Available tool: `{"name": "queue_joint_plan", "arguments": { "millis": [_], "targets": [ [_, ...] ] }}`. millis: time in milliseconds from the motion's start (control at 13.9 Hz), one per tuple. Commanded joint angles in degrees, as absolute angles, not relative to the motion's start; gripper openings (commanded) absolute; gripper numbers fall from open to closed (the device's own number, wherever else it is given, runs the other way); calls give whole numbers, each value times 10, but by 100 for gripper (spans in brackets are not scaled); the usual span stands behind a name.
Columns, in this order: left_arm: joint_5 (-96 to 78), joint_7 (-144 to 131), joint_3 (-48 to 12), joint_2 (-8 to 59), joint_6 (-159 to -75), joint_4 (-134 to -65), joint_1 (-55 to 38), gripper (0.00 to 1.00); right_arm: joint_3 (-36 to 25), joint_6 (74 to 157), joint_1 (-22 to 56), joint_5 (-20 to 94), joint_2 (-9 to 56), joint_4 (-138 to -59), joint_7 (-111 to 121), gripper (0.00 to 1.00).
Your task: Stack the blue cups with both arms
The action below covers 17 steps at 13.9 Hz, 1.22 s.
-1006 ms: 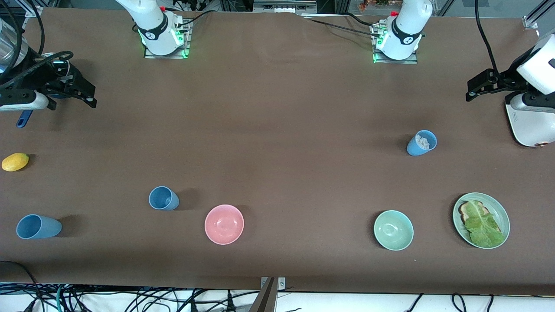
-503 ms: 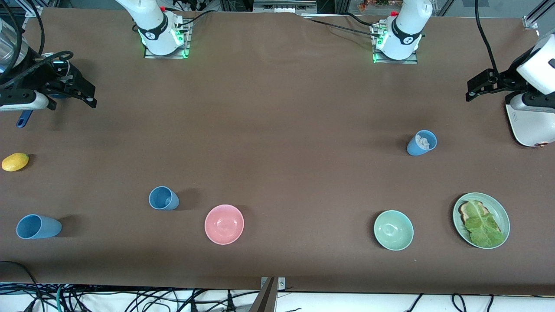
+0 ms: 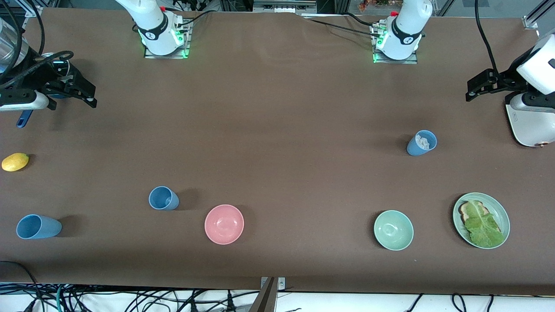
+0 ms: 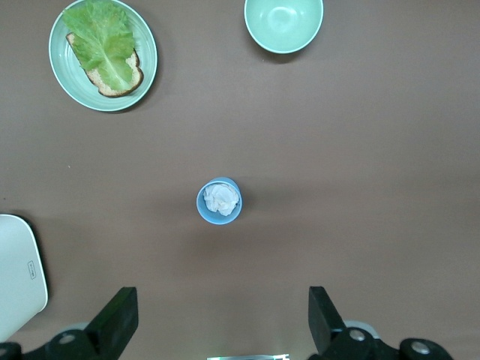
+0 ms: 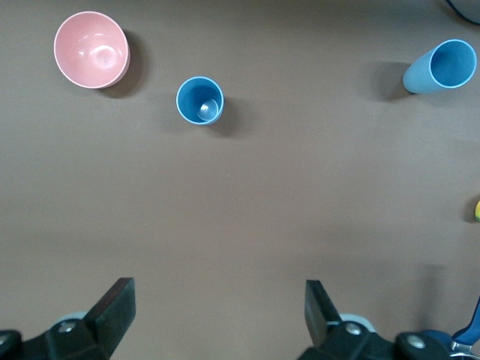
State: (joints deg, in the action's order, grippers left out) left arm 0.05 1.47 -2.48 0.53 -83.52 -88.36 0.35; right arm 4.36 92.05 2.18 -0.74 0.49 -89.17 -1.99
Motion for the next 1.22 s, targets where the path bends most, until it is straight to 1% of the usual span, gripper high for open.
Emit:
{"name": "queue_joint_plan", "arguments": {
  "millis": [0, 790, 1006, 1149],
  "targets": [
    [-6, 25, -23, 2, -834, -885, 1, 100, 45, 916, 20, -3, 6, -881, -19, 100],
    [-4, 25, -22, 2, -834, -887, -4, 100, 45, 916, 20, -1, 4, -880, -18, 100],
    [2, 31, -18, 4, -846, -903, 6, 100, 46, 918, 20, -2, 4, -881, -18, 100],
    [9, 92, -10, 4, -887, -941, 28, 100, 45, 918, 20, -1, 4, -880, -18, 100]
  ]
}}
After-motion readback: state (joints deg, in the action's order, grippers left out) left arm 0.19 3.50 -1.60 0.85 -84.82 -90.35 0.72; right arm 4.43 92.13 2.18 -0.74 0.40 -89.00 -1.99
